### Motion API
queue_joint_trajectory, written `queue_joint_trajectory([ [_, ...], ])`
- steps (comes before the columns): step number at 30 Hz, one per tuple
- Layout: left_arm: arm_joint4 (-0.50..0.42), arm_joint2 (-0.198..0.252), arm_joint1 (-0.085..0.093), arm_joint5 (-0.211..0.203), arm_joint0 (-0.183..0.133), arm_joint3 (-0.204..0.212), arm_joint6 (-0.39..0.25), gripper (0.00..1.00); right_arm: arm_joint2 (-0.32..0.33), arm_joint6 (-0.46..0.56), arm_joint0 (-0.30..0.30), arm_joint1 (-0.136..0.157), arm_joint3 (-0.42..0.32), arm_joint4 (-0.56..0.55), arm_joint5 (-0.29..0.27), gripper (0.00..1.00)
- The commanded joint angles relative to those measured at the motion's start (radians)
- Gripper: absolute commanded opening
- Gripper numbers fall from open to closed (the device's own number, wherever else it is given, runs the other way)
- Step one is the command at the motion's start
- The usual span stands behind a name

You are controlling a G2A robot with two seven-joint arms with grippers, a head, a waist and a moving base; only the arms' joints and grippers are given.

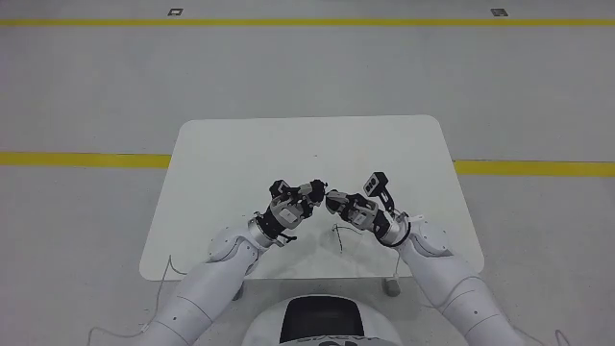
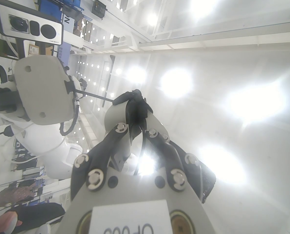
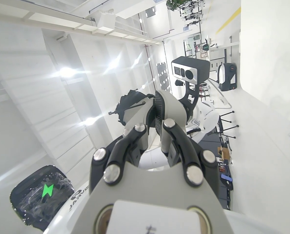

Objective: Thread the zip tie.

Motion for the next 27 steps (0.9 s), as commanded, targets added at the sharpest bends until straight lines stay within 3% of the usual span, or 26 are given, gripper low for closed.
queue_joint_trajectory([
  [1, 0.000, 0.000, 0.000, 0.000, 0.000, 0.000, 0.000, 0.00, -0.001, -0.001, 0.001, 0.000, 0.003, -0.001, 0.000, 0.00],
  [27, 0.000, 0.000, 0.000, 0.000, 0.000, 0.000, 0.000, 0.00, -0.015, -0.008, 0.010, -0.004, 0.023, -0.019, 0.012, 0.00],
])
